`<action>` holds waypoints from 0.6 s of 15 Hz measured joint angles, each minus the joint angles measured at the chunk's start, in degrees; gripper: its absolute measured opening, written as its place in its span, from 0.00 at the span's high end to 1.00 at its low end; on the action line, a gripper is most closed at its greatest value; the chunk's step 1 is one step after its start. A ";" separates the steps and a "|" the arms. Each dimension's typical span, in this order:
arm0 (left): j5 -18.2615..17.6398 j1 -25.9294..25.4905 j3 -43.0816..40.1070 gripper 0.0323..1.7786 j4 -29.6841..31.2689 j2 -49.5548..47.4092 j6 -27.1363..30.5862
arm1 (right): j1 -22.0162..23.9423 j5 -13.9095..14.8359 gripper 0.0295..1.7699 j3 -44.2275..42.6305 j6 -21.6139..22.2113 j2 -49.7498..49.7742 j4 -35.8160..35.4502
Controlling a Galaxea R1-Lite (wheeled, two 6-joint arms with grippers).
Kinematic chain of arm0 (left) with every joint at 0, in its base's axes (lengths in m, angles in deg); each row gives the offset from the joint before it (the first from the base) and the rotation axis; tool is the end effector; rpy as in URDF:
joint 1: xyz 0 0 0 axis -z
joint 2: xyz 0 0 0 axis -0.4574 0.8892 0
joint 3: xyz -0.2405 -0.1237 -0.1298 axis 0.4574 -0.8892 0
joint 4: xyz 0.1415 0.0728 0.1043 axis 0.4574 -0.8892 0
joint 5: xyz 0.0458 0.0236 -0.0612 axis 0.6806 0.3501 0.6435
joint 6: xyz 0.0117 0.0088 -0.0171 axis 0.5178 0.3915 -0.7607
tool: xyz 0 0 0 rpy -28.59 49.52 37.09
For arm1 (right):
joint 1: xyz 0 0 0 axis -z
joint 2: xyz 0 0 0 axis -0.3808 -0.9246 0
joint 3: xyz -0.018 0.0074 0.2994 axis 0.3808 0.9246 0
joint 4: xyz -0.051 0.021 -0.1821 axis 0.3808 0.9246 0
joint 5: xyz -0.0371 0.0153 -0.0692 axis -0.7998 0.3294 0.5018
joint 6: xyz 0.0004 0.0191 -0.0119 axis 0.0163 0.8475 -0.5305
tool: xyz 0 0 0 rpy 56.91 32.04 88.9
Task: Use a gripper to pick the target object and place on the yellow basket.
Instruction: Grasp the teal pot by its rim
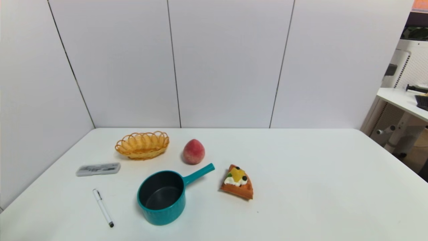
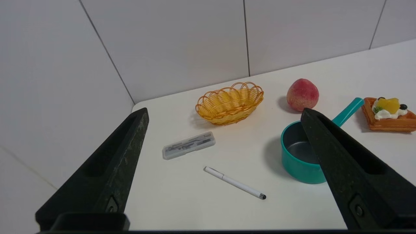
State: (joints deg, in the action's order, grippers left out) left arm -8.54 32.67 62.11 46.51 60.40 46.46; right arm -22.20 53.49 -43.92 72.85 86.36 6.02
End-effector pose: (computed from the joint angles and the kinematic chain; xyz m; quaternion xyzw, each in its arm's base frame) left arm 0.0118 -0.0019 0.2770 0.0903 0.0090 -0.0674 0.9936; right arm -0.0232 -0.0004 0.0827 0.0306 -0.0365 -0.0120 0.9988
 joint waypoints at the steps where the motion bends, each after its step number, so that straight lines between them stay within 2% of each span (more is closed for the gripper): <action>1: -1.02 0.99 4.77 0.05 -1.93 4.51 1.68 | 0.00 0.00 0.04 0.00 0.02 0.00 -0.02; 5: -3.22 8.28 18.76 0.05 -6.34 21.33 7.80 | 0.00 0.00 0.04 0.00 0.02 0.00 0.00; 9: -3.63 18.97 24.66 0.05 -10.64 36.02 12.04 | 0.00 0.00 0.04 0.00 0.02 0.00 -0.02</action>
State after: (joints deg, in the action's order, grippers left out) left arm -12.17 51.64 86.77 35.87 96.42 58.50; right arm -22.20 53.49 -43.92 72.88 86.36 6.00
